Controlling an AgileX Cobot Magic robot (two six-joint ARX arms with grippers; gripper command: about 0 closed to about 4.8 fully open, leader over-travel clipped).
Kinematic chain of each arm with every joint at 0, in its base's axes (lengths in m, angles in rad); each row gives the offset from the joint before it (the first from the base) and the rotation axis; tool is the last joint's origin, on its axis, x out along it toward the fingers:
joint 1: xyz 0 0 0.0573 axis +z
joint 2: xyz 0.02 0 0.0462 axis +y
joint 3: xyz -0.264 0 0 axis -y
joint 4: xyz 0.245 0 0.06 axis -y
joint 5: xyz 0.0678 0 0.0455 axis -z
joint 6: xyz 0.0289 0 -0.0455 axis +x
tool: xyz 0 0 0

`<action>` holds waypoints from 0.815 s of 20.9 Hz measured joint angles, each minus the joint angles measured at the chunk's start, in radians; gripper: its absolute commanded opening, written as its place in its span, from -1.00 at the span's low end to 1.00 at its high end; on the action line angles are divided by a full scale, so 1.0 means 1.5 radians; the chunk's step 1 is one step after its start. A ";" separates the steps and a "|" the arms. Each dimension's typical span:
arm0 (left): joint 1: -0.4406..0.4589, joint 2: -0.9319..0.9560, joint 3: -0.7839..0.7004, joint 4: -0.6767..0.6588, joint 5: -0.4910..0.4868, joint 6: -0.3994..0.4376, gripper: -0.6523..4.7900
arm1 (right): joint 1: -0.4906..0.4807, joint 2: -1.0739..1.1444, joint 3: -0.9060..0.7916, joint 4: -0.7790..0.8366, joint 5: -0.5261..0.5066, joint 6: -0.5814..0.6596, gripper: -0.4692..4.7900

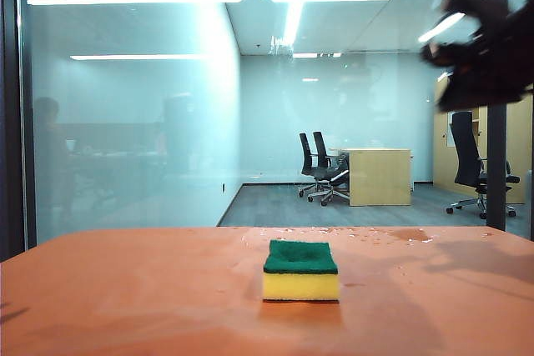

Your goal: Pick up the sponge from the table, wipe the water off the glass, and finally place the sponge back on the table.

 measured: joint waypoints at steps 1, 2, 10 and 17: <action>0.000 0.000 0.000 0.001 0.000 0.000 -0.29 | -0.022 -0.019 -0.007 0.005 0.003 -0.001 -0.84; 0.000 0.000 0.000 0.001 0.000 0.000 -0.29 | -0.046 -0.037 -0.014 0.012 0.005 0.000 -0.84; 0.000 0.000 0.000 0.002 -0.026 0.000 -0.29 | -0.085 -0.182 -0.116 0.050 0.033 0.011 -0.84; 0.000 0.000 0.000 0.014 -0.082 0.033 -0.48 | -0.086 -0.312 -0.255 0.113 0.091 0.042 -0.84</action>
